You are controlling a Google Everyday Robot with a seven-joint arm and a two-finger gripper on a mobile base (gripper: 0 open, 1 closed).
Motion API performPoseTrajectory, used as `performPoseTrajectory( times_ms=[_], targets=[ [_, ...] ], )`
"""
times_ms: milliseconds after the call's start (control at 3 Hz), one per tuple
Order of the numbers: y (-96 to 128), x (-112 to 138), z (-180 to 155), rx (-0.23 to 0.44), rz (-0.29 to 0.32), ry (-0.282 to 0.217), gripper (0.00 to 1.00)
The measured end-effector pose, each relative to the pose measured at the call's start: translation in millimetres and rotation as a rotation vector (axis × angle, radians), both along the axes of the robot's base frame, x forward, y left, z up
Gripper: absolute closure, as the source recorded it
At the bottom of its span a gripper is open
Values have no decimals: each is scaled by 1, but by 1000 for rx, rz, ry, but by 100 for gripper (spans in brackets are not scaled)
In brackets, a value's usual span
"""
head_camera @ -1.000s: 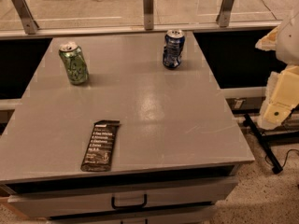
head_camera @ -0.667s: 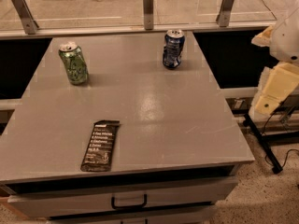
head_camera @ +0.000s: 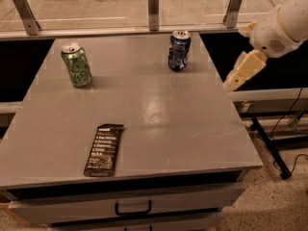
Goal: Knock pepsi can over
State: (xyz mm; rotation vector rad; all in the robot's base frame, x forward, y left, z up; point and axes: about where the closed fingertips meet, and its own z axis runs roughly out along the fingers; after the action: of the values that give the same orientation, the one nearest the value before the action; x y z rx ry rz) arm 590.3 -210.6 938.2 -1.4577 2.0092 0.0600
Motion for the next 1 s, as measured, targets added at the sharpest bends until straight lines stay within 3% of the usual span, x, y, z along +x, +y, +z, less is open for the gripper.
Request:
performPoseTrajectory(
  times_ms=[333, 667, 1000],
  targets=[
    [33, 49, -18, 144, 19, -13, 0],
    [64, 83, -30, 268, 37, -12, 0],
    [81, 110, -40, 387, 48, -5, 0]
  ],
)
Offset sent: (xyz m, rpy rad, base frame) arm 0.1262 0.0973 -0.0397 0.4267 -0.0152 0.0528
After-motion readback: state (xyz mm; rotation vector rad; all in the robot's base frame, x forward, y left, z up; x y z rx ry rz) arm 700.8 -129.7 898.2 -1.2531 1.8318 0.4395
